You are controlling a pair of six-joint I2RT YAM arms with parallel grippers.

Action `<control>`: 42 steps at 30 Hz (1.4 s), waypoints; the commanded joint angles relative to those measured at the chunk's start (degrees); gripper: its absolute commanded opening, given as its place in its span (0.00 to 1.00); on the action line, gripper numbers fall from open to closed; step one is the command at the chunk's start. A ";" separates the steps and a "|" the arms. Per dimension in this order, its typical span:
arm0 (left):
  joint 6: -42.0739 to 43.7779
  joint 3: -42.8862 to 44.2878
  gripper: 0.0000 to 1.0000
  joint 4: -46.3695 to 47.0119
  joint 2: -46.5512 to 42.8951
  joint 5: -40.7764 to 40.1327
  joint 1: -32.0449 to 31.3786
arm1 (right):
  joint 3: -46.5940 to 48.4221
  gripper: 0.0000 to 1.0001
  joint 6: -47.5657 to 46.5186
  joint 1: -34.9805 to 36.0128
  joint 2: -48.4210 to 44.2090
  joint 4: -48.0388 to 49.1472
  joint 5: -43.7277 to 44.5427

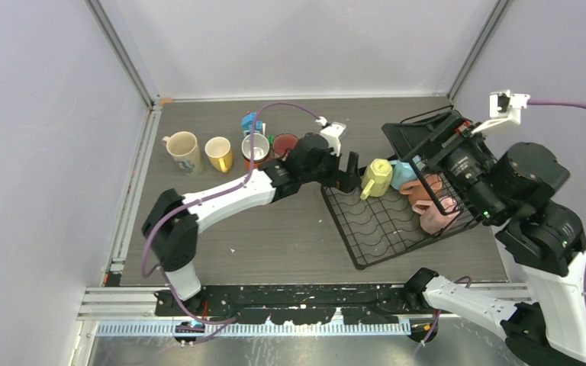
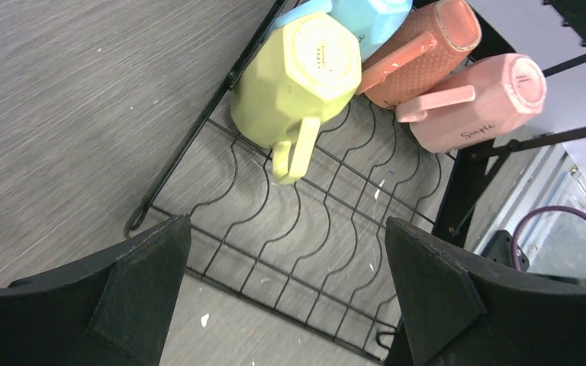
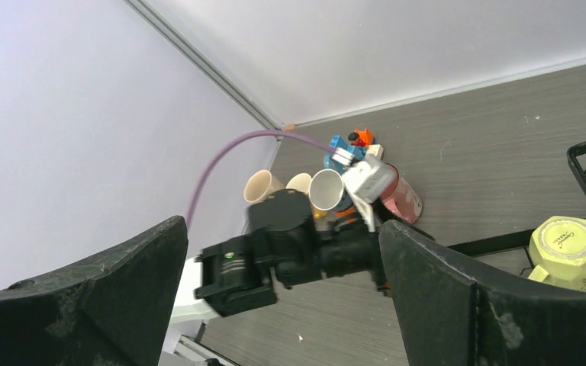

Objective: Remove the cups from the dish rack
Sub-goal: Unload the cup from the dish rack.

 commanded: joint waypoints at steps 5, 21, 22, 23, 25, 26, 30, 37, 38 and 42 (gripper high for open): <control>1.70 9.34 0.98 3.61 11.35 -2.96 -2.62 | 2.65 1.00 0.68 0.37 -2.02 -1.63 0.60; 3.10 16.97 0.65 1.27 23.51 -4.56 -4.55 | 2.16 1.00 0.82 0.32 -2.46 -2.24 1.16; 3.14 17.15 0.62 1.27 23.93 -4.55 -4.59 | 2.18 1.00 0.79 0.28 -2.41 -2.30 1.25; 3.18 17.27 0.60 1.24 24.39 -4.56 -4.61 | 2.22 1.00 0.78 0.29 -2.38 -2.32 1.26; 3.53 17.53 0.58 1.19 25.27 -4.71 -4.83 | 2.19 1.00 0.78 0.33 -2.35 -2.48 1.41; 3.73 17.82 0.57 1.12 25.67 -4.90 -5.08 | 2.16 1.00 0.70 0.33 -2.32 -2.56 1.45; 4.06 19.06 0.54 1.07 27.70 -5.06 -5.59 | 2.02 1.00 0.64 0.29 -2.18 -2.54 1.58; 4.85 20.26 0.46 1.15 29.88 -6.59 -6.26 | 1.43 1.00 0.60 0.30 -1.85 -2.18 1.42; 4.92 20.28 0.45 1.16 30.09 -7.02 -6.26 | 1.43 1.00 0.60 0.34 -1.92 -2.27 1.41; 5.29 20.78 0.40 1.35 30.70 -7.79 -6.25 | 1.35 1.00 0.43 0.31 -2.00 -2.41 1.54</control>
